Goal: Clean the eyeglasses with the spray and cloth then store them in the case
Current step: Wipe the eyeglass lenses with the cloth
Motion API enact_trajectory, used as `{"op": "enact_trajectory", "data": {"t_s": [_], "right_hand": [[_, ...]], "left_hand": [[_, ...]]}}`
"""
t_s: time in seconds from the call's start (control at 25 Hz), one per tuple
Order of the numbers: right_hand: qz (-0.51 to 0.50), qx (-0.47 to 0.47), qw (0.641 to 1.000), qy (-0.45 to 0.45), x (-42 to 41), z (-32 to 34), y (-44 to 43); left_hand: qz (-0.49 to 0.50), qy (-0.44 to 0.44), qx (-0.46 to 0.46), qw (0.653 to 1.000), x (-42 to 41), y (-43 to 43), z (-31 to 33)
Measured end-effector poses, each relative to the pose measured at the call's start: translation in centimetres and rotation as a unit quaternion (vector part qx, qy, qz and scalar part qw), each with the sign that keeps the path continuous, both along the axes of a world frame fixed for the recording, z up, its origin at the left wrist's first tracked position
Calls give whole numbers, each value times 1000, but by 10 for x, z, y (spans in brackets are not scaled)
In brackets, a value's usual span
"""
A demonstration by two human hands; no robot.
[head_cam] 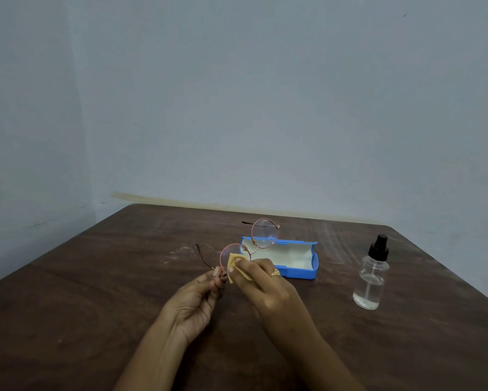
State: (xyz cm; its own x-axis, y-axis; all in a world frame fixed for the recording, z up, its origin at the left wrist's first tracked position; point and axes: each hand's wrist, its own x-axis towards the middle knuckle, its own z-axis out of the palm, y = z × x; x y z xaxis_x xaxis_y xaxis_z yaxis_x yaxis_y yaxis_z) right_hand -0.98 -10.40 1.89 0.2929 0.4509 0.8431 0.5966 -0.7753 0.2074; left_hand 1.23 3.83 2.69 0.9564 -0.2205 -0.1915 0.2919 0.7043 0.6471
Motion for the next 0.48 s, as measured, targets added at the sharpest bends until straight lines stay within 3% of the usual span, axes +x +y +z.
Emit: {"op": "enact_trajectory", "data": {"t_s": [0.24,0.48], "right_hand": [[4,-5,1000,-4,-1,0,4],[-16,59,998,-21,1,6,-5]], "left_hand": [[-15,-52,78,995,-3,-2,2],[-16,-35,84,996,-5,-3,3]]}}
